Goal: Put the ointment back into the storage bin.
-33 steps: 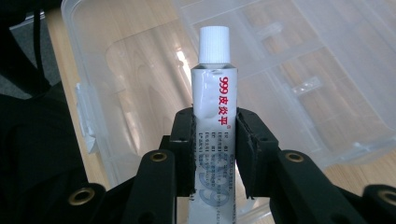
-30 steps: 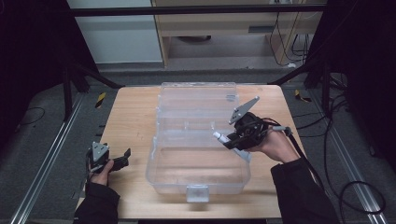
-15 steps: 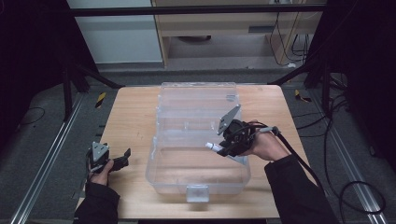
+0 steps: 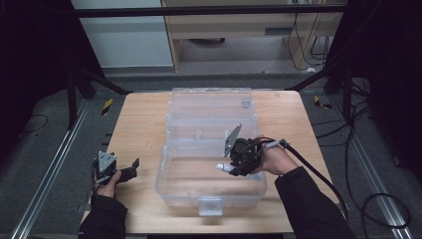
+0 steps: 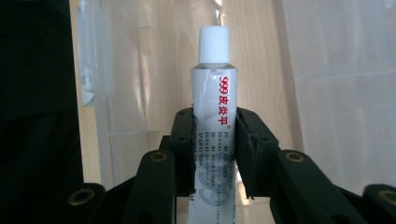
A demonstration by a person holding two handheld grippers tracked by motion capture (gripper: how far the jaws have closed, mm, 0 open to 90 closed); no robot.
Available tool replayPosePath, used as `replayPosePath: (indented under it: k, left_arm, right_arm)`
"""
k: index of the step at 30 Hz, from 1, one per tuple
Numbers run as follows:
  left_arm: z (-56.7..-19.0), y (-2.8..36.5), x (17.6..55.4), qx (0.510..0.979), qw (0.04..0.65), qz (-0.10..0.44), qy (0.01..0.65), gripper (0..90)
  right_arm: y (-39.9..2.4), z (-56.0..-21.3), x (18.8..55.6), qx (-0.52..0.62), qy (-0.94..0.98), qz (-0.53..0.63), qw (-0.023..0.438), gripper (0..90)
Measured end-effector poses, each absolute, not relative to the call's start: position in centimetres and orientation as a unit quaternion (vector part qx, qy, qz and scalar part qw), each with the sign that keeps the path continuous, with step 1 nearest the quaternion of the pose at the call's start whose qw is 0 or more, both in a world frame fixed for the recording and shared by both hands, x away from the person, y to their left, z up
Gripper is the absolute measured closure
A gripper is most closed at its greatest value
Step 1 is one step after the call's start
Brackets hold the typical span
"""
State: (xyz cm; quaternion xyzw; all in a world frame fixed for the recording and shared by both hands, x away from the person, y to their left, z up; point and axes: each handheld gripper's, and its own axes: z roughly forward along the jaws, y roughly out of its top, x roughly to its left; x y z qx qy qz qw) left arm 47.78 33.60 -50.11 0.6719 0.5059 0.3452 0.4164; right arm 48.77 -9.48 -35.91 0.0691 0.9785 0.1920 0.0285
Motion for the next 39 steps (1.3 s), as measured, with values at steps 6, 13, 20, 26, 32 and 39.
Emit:
replayPosePath:
  k: [6,13,20,26,32,39]
  left_arm:
    - [-50.1,33.6,47.8,0.672,0.416,0.345,0.506,1.5]
    - [-50.1,33.6,47.8,0.673,0.416,0.346,0.505,1.5]
    - [-50.1,33.6,47.8,0.672,0.416,0.345,0.505,1.5]
    - [-50.1,33.6,47.8,0.672,0.417,0.345,0.506,1.5]
    - [-50.1,33.6,47.8,0.672,0.417,0.344,0.506,1.5]
    - [-50.1,33.6,47.8,0.672,0.417,0.344,0.505,1.5]
  right_arm:
    - [-8.8,-37.4,48.7,0.049,0.984,0.169,0.02,69.6]
    - [-8.5,-38.8,48.6,0.036,0.988,0.151,0.016,69.7]
    - [-8.0,-40.0,48.7,0.029,0.991,0.131,0.011,69.7]
    - [-7.6,-40.9,48.8,0.024,0.993,0.114,0.009,69.6]
    - [-7.4,-41.9,48.9,0.02,0.995,0.099,0.007,69.6]
    - [-7.2,-42.8,48.9,0.019,0.995,0.093,0.004,69.5]
